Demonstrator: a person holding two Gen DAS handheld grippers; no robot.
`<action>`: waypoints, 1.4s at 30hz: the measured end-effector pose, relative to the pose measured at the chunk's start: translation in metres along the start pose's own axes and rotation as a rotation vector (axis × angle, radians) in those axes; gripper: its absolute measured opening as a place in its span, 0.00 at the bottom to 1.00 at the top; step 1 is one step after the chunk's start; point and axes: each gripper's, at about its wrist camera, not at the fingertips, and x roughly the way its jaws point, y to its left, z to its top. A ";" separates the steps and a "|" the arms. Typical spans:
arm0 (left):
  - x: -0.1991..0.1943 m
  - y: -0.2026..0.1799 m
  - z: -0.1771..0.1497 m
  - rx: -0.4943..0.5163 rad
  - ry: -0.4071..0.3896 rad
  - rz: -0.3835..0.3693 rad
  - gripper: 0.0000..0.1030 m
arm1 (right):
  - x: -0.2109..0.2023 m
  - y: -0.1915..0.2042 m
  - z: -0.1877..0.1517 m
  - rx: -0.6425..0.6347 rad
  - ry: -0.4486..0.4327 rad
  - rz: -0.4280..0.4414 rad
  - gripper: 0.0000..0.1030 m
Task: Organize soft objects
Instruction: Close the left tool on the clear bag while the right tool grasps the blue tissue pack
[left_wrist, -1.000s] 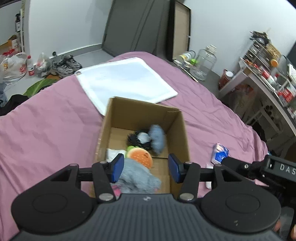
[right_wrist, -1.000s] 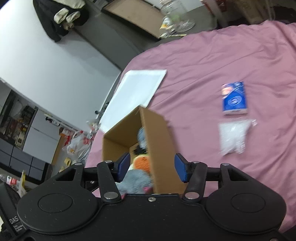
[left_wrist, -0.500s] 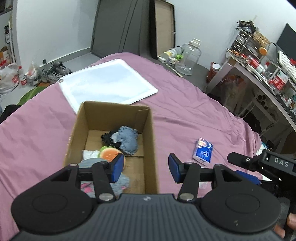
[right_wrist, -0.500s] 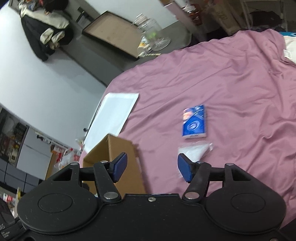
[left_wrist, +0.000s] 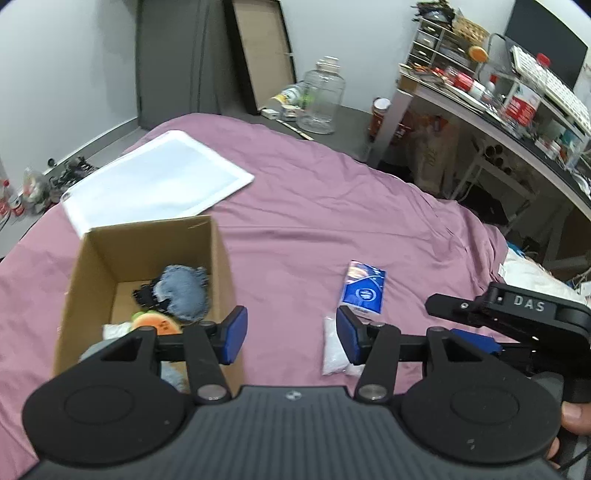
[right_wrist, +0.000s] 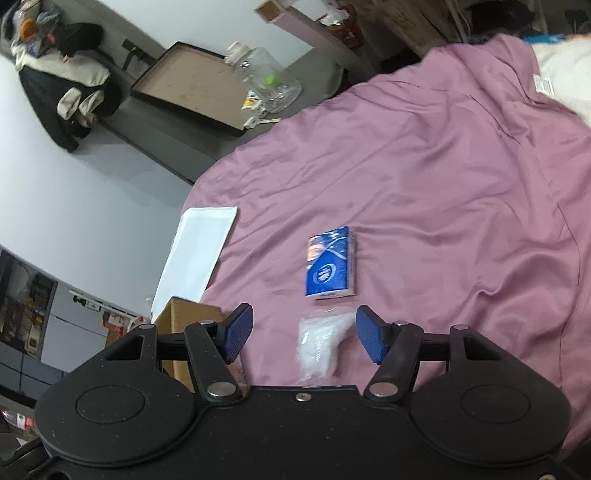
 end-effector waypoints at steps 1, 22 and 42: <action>0.003 -0.003 0.000 0.005 0.002 0.000 0.50 | 0.002 -0.004 0.002 0.007 0.002 0.002 0.60; 0.094 -0.062 -0.014 0.089 0.186 -0.033 0.57 | 0.040 -0.066 0.029 0.110 0.044 0.064 0.60; 0.137 -0.046 -0.033 0.048 0.250 -0.069 0.50 | 0.086 -0.059 0.026 0.090 0.142 0.123 0.59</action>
